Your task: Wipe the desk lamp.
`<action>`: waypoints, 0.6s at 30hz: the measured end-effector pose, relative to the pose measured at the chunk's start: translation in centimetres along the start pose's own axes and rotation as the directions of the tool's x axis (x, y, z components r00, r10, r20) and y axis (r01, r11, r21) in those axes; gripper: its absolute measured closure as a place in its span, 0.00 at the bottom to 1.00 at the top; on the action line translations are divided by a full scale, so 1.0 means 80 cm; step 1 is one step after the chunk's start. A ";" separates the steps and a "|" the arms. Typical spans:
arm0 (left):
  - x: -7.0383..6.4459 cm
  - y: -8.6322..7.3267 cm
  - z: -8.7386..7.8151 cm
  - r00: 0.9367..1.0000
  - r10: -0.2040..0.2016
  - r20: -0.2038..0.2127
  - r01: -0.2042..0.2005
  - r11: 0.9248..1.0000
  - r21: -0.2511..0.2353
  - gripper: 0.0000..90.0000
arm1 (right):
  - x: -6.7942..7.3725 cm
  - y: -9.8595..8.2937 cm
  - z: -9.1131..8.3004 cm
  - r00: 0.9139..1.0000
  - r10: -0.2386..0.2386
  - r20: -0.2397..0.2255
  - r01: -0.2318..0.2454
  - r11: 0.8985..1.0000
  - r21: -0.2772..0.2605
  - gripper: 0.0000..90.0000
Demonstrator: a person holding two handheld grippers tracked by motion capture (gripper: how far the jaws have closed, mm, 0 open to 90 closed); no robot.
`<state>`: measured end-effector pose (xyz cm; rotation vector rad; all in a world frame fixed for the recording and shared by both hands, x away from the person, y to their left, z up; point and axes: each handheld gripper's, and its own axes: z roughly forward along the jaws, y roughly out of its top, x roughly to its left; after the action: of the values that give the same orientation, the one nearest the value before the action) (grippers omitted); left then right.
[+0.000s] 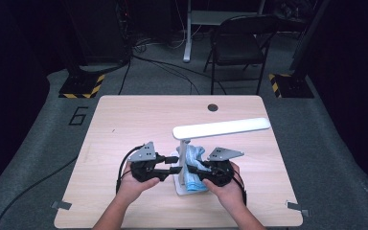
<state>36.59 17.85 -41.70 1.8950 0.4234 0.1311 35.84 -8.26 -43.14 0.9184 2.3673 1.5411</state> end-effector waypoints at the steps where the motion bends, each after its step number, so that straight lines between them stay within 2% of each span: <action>1: 0.000 0.000 0.000 1.000 0.001 0.000 -0.001 1.000 0.001 0.66 | 0.000 -0.001 0.001 1.000 0.000 0.001 0.000 1.000 0.004 0.77; 6: 0.001 0.000 0.000 1.000 0.002 0.001 -0.002 1.000 0.004 0.66 | -0.008 -0.011 0.008 0.999 -0.023 -0.034 0.023 1.000 0.010 0.77; 10: 0.001 -0.001 0.000 1.000 -0.004 0.001 0.004 1.000 0.005 0.66 | -0.011 -0.021 0.018 0.999 -0.030 -0.037 0.032 0.999 0.042 0.77; 14: 0.001 -0.001 0.001 1.000 -0.002 0.000 0.002 1.000 0.004 0.66 | -0.017 -0.032 0.030 0.998 -0.030 -0.046 0.034 0.996 0.087 0.77; 15: 0.001 0.000 0.000 1.000 -0.001 0.008 0.001 1.000 0.011 0.66 | -0.020 -0.036 0.035 0.998 -0.031 -0.059 0.038 0.992 0.118 0.77; 16: 0.001 0.000 0.000 1.000 0.001 0.000 -0.001 1.000 0.007 0.66 | -0.020 -0.040 0.038 0.998 -0.010 -0.057 0.018 0.991 0.136 0.77; 18: 0.000 0.000 0.001 1.000 0.001 -0.006 -0.001 1.000 0.006 0.66 | -0.022 -0.045 0.045 0.999 -0.018 -0.050 0.026 0.988 0.151 0.77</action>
<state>36.59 17.80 -41.75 1.9010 0.4273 0.1359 37.44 -7.54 -48.22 0.8909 2.5498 1.4068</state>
